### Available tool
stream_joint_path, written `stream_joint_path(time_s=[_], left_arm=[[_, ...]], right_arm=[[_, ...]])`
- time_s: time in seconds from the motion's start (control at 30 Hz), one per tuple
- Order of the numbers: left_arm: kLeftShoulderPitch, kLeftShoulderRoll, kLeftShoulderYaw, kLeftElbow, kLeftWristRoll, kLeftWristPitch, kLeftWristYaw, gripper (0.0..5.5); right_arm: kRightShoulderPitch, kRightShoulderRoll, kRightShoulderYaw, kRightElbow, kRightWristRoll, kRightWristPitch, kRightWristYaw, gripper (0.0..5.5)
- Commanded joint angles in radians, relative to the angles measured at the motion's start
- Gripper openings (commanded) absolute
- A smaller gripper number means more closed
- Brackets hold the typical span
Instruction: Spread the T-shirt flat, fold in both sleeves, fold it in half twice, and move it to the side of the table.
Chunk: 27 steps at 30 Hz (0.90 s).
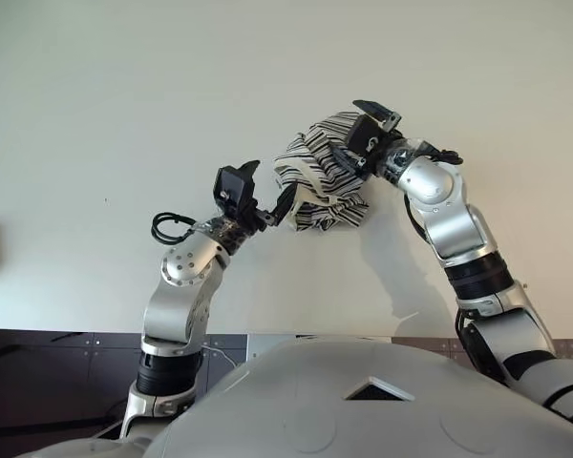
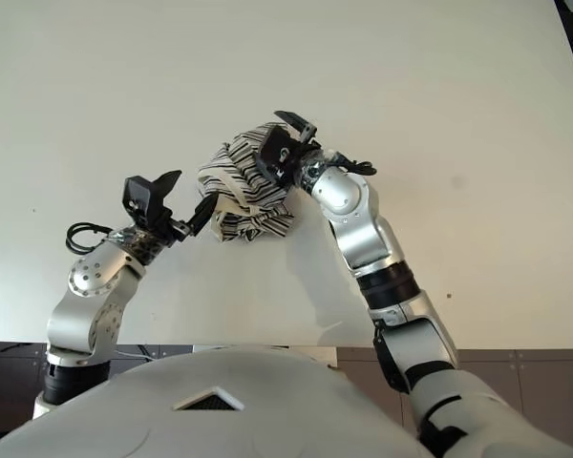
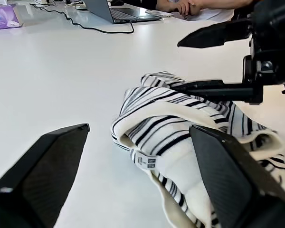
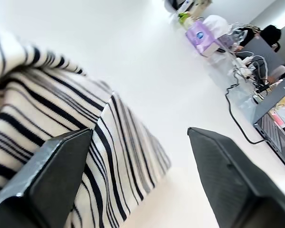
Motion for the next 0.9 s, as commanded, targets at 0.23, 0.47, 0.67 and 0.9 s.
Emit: stream_joint_path(time_s=[0.23,0.47,0.67,0.9], left_arm=[[0.247,-0.185,-0.263,-0.161,0.209,0.111,0.355,3.90],[0.328,-0.141,-0.343,-0.280,0.317,0.330,0.420,3.90],[0.271,-0.150,-0.278,-0.432,0.231,0.354,0.366,3.90],[0.108,-0.088,-0.103,-0.400,0.149,0.362,0.262,3.90]], right_arm=[[0.068,-0.106,0.081,-0.389,0.122,0.299,0.235,3.71],[0.117,-0.263,0.119,-0.470,0.090,0.378,0.286,3.71],[0.107,-0.183,-0.026,-0.586,0.205,0.508,0.230,3.71],[0.141,-0.121,0.130,-0.367,0.030,0.490,-0.006,3.71]])
